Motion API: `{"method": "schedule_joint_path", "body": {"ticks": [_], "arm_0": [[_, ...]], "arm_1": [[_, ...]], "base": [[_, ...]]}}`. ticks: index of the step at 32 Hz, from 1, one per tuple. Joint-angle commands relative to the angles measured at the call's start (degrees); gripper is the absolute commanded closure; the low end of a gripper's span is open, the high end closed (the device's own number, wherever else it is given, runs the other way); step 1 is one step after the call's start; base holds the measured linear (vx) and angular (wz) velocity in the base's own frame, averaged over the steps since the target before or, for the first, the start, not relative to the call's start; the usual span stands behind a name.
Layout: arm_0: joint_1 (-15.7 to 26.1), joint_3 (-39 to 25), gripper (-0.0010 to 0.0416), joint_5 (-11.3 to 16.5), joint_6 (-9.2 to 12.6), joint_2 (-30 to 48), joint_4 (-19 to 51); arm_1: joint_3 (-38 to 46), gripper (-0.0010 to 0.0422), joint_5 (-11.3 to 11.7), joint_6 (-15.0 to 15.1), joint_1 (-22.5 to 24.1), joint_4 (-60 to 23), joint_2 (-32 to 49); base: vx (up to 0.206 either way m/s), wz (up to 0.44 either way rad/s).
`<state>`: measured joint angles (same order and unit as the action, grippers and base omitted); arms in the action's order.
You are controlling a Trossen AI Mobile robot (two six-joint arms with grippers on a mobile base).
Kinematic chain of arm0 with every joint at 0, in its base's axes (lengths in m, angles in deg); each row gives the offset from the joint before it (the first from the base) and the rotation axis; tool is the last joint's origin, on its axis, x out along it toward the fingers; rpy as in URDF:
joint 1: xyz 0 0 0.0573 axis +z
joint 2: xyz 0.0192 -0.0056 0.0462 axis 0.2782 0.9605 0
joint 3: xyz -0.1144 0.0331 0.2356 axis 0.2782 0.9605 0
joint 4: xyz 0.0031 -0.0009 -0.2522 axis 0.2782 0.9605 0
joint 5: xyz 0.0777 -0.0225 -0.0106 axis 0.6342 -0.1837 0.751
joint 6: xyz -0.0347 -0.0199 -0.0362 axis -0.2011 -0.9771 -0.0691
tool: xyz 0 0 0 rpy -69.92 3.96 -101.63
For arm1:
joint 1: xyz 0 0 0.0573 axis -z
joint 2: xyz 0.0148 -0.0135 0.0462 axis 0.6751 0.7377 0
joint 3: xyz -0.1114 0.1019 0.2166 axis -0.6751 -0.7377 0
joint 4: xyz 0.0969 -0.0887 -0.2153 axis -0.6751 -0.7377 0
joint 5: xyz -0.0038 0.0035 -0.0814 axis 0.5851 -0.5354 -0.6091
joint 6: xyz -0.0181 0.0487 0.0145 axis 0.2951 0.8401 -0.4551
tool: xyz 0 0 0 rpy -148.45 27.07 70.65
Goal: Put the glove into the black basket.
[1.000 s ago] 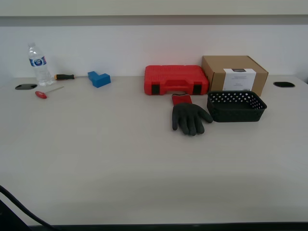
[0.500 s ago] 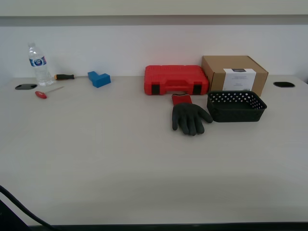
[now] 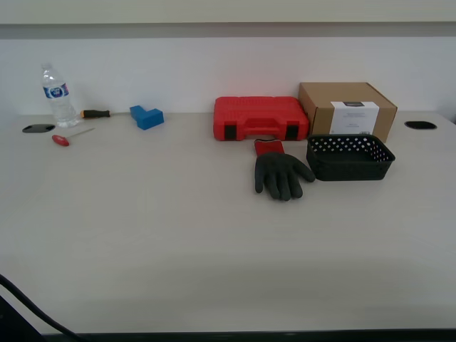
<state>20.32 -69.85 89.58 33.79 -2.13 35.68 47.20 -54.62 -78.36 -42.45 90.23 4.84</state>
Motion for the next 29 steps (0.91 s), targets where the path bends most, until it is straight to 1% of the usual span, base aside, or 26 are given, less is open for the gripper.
{"method": "schedule_joint_path", "body": {"ticks": [1, 4, 7, 10, 12, 13, 14, 16, 18, 20, 21, 22, 24, 27, 29], "arm_0": [[2.8, -0.2, 0.0405, 0.5, 1.0, 1.4, 1.2], [5.7, -1.6, 0.0405, 0.6, 1.0, 4.2, 4.7], [8.6, -4.0, 0.0405, 0.6, 1.0, 8.9, 7.5], [9.9, -5.6, 0.0405, 0.8, 1.0, 12.8, 8.3], [10.1, -7.3, 0.0405, 1.6, 1.0, 16.1, 10.0], [10.1, -7.9, 0.0405, 2.4, 1.0, 17.4, 10.7], [10.1, -9.8, 0.0405, 4.9, 1.0, 21.0, 13.0], [10.2, -12.5, 0.0405, 6.8, 1.0, 25.3, 16.2], [10.2, -14.8, 0.0405, 8.0, 0.8, 29.0, 18.1], [10.2, -17.4, 0.0405, 8.9, 0.2, 32.6, 20.3], [10.2, -18.3, 0.0405, 10.0, 0.0, 34.0, 20.8], [10.2, -20.7, 0.0405, 13.0, -0.1, 37.1, 21.7], [10.5, -23.0, 0.0405, 14.6, -0.1, 39.5, 22.4], [11.0, -26.0, 0.0405, 14.5, 0.0, 42.0, 23.2], [11.3, -28.1, 0.0405, 13.8, 0.5, 43.4, 24.6]], "arm_1": [[0.0, 0.0412, 0.1, 0.0, 0.0, 0.2, 0.0], [0.0, 0.0412, 0.1, 0.0, 0.0, 0.2, 0.0], [0.0, 0.0412, 0.1, 0.0, 0.0, 0.2, 0.0], [0.0, 0.0412, 0.1, 0.0, 0.0, 0.2, 0.0], [0.0, 0.0412, 0.1, 0.0, 0.0, 0.2, 0.0], [0.0, 0.0412, 0.1, 0.0, 0.0, 0.2, 0.0], [0.0, 0.0412, 0.1, 0.0, 0.0, 0.2, 0.0], [0.0, 0.0412, 0.1, 0.0, 0.0, 0.2, 0.0], [0.0, 0.0412, 0.1, 0.0, 0.0, 0.1, 0.0], [0.0, 0.0412, 0.1, 0.0, 0.0, 0.1, 0.0], [0.0, 0.0412, 0.1, 0.0, 0.0, 0.2, 0.0], [0.0, 0.0412, 0.1, 0.0, 0.0, 0.2, 0.0], [0.1, 0.0412, 0.1, 0.0, 0.0, 0.2, 0.0], [0.0, 0.0412, 0.2, 0.0, 0.0, 0.2, 0.0], [0.0, 0.0412, 0.6, 0.0, 0.0, 0.2, 0.0]], "base": [[0.0, 0.0], [0.0, 0.0], [0.0, 0.0], [0.0, 0.0], [0.0, 0.0], [0.0, 0.0], [0.0, 0.0], [0.0, 0.0], [0.0, 0.0], [0.0, 0.0], [0.0, 0.0], [0.0, 0.0], [0.0, 0.0], [0.0, 0.0], [0.0, 0.0]]}}
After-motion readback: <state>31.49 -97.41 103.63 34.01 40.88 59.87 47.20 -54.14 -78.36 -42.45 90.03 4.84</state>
